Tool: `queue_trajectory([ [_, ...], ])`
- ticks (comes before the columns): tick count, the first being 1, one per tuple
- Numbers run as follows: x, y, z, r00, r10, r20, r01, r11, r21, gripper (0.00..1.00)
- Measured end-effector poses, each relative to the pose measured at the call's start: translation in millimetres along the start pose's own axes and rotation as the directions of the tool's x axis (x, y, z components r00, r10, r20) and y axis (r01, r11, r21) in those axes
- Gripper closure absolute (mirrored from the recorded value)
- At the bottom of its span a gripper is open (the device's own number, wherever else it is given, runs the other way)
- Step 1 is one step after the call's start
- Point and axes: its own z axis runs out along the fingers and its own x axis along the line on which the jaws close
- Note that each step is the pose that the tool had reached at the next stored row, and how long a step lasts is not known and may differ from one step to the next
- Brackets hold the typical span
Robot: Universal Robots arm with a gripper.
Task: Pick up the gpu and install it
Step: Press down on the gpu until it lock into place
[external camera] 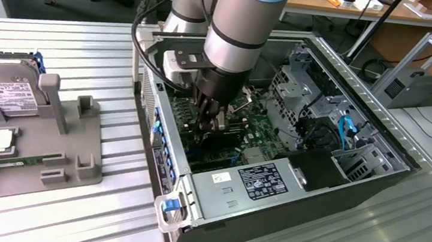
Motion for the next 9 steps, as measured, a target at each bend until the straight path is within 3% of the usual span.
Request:
queue_trajectory([
  [6, 0.4, -0.1, 8.0, 1.0, 0.0, 0.0001, 0.0, 1.0, -0.0003, 0.89],
  [9, 0.7, -0.1, 8.9, 1.0, 0.0, 0.0066, 0.0, 1.0, -0.0001, 0.89],
])
